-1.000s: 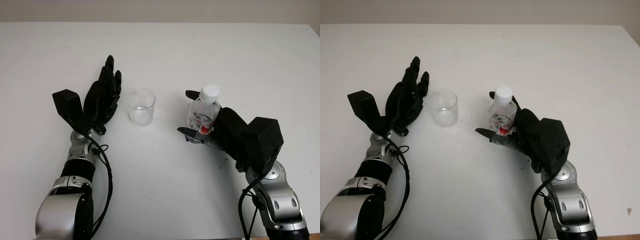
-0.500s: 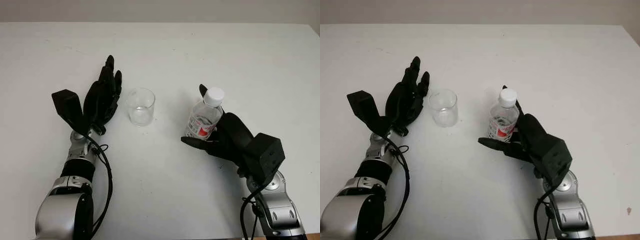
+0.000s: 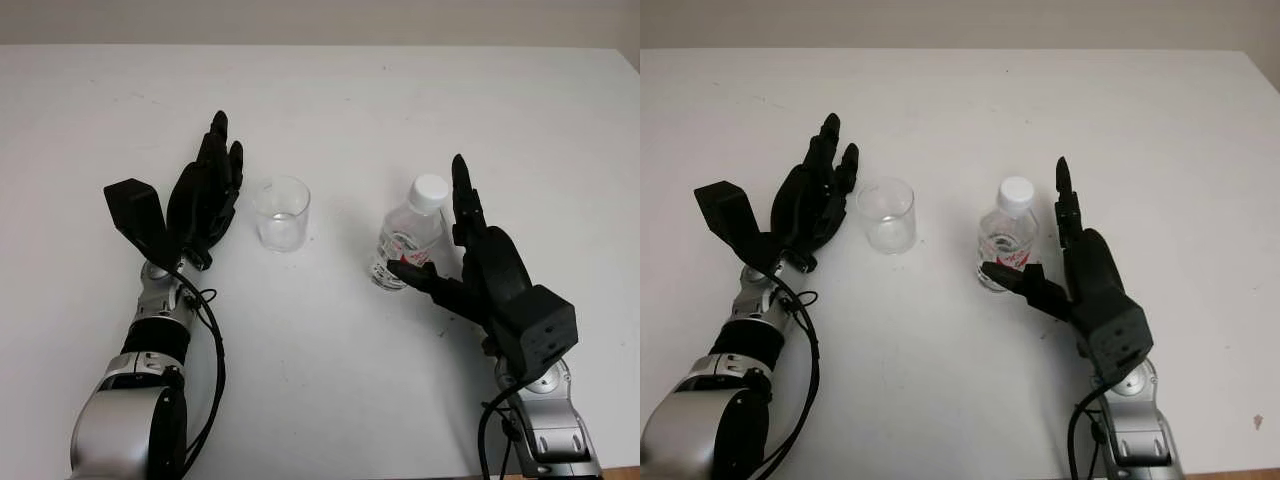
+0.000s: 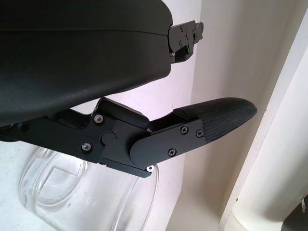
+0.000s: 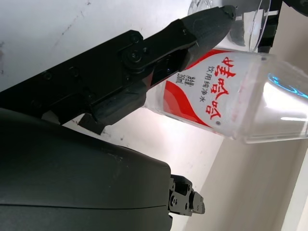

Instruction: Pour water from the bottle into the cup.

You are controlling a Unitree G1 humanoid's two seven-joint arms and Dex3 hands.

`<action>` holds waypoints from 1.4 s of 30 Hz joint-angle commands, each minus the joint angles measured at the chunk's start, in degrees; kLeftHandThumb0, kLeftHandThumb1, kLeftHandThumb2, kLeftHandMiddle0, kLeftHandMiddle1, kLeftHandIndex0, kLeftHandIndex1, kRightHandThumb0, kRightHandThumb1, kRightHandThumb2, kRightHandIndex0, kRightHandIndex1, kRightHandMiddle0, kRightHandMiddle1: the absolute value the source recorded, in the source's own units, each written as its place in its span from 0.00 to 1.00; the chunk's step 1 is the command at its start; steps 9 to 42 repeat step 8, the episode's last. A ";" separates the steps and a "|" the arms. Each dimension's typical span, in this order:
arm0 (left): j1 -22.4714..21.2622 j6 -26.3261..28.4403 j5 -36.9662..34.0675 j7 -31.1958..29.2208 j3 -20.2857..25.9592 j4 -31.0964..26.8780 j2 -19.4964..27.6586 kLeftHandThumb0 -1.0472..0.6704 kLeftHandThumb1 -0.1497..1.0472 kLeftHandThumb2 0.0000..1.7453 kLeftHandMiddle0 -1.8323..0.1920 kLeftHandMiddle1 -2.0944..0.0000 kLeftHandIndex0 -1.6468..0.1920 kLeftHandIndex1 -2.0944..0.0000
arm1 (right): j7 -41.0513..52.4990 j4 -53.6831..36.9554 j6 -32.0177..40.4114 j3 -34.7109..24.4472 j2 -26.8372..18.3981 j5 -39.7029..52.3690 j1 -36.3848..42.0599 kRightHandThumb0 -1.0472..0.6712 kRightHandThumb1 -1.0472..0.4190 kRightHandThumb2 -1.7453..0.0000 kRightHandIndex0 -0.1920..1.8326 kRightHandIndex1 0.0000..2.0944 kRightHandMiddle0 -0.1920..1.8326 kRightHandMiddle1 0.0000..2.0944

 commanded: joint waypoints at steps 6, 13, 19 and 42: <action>0.78 -0.14 0.03 -0.04 -0.10 -0.38 0.01 0.13 1.00 0.44 1.00 1.00 1.00 1.00 | 2.36 -0.73 2.72 1.42 0.98 1.51 1.11 0.00 0.09 0.97 0.00 0.00 0.00 0.00; 0.95 -0.02 -0.01 -0.08 -0.12 -0.55 -0.06 0.13 1.00 0.45 1.00 1.00 1.00 1.00 | 3.61 -1.19 3.74 1.81 0.85 2.01 1.48 0.00 0.09 0.97 0.00 0.00 0.00 0.00; 0.95 -0.02 -0.01 -0.08 -0.12 -0.55 -0.06 0.13 1.00 0.45 1.00 1.00 1.00 1.00 | 3.61 -1.19 3.74 1.81 0.85 2.01 1.48 0.00 0.09 0.97 0.00 0.00 0.00 0.00; 0.95 -0.02 -0.01 -0.08 -0.12 -0.55 -0.06 0.13 1.00 0.45 1.00 1.00 1.00 1.00 | 3.61 -1.19 3.74 1.81 0.85 2.01 1.48 0.00 0.09 0.97 0.00 0.00 0.00 0.00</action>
